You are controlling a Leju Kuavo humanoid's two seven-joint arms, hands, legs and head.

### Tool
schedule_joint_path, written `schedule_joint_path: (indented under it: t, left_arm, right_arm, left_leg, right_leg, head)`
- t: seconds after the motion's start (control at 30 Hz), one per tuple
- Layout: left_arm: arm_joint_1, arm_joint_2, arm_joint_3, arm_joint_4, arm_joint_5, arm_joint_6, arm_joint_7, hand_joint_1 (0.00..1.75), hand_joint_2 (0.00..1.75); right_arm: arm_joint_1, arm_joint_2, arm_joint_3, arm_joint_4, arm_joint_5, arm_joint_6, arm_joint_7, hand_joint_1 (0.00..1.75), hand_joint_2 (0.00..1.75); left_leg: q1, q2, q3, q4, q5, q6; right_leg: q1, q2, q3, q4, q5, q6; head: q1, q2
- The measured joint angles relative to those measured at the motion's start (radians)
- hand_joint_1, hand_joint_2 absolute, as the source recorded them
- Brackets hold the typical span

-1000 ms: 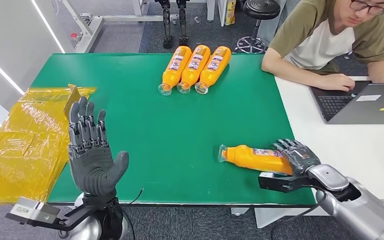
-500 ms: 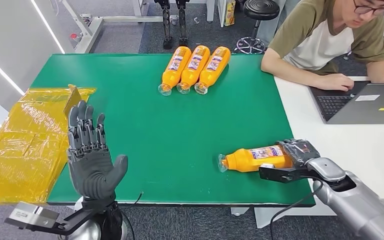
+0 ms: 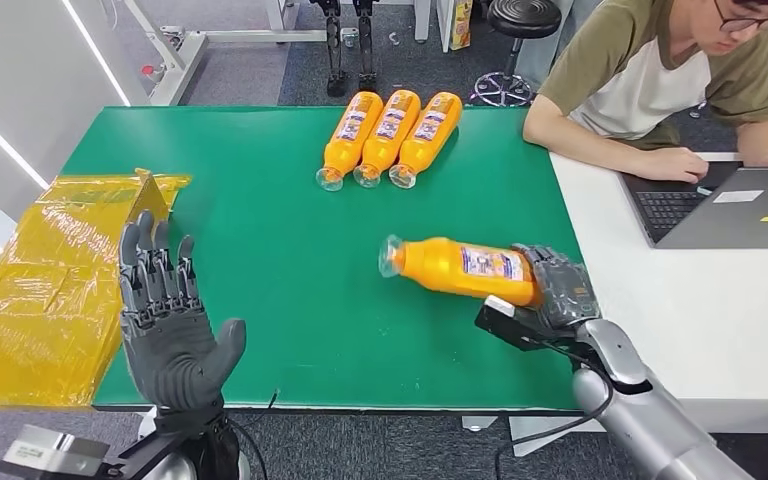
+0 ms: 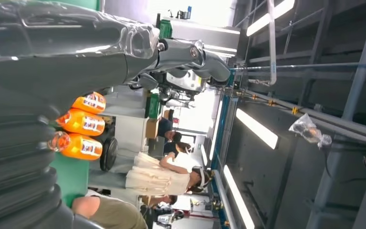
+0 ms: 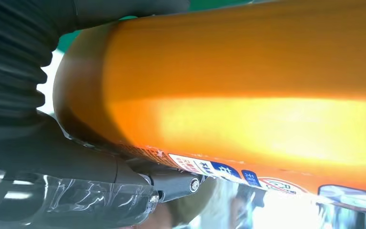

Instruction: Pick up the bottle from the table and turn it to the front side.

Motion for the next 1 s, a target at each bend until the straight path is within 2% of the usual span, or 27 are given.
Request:
schedule_joint_path:
  t: [0.17,0.3,0.43,0.57,0.83,1.0]
  left_arm:
    - [0.005,-0.006,0.000,0.000,-0.001,0.016,0.011,0.00,1.75]
    - [-0.005,-0.010,-0.002,0.013,0.010,0.006,0.048,0.00,1.75]
    - [-0.022,-0.011,-0.023,0.049,0.019,-0.058,0.095,0.00,1.75]
    - [-0.044,-0.012,-0.058,0.093,-0.002,-0.119,0.127,0.00,1.75]
    - [-0.076,-0.023,-0.088,0.142,-0.056,-0.212,0.153,0.00,1.75]
    - [-0.097,-0.030,-0.089,0.159,-0.051,-0.251,0.152,0.00,1.75]
  right_arm:
    - [0.091,0.106,-0.093,-0.089,-0.141,-0.229,-0.116,1.75,1.75]
    - [0.155,0.180,-0.113,-0.152,-0.217,-0.295,-0.177,1.75,1.75]
    - [0.192,0.237,-0.105,-0.194,-0.227,-0.291,-0.196,1.75,1.75]
    - [0.210,0.270,-0.077,-0.229,-0.223,-0.260,-0.196,1.75,1.75]
    - [0.269,0.278,-0.010,-0.323,-0.136,-0.166,-0.136,1.74,1.75]
    - [0.305,0.277,0.018,-0.371,-0.087,-0.112,-0.130,1.75,1.75]
  left_leg:
    - [0.001,0.000,0.000,0.000,0.000,0.000]
    - [0.001,0.000,0.000,0.000,0.000,0.000]
    - [0.000,0.000,0.000,0.000,0.000,0.000]
    - [0.000,0.000,0.000,0.000,0.000,0.000]
    - [0.000,0.000,-0.001,0.000,0.000,0.000]
    - [0.000,0.000,-0.001,0.000,0.000,0.000]
  right_leg:
    - [0.000,0.000,0.000,0.000,-0.001,0.001]
    - [0.000,0.001,-0.001,0.000,-0.001,0.001]
    - [-0.001,0.000,-0.001,0.000,-0.001,0.001]
    - [-0.001,0.000,-0.001,0.000,-0.001,0.001]
    - [-0.001,0.000,-0.002,0.000,-0.001,0.001]
    - [-0.001,0.001,-0.002,0.000,-0.001,0.001]
  head:
    - [0.000,0.000]
    - [0.000,0.000]
    - [0.000,0.000]
    - [0.000,0.000]
    - [0.000,0.000]
    - [0.000,0.000]
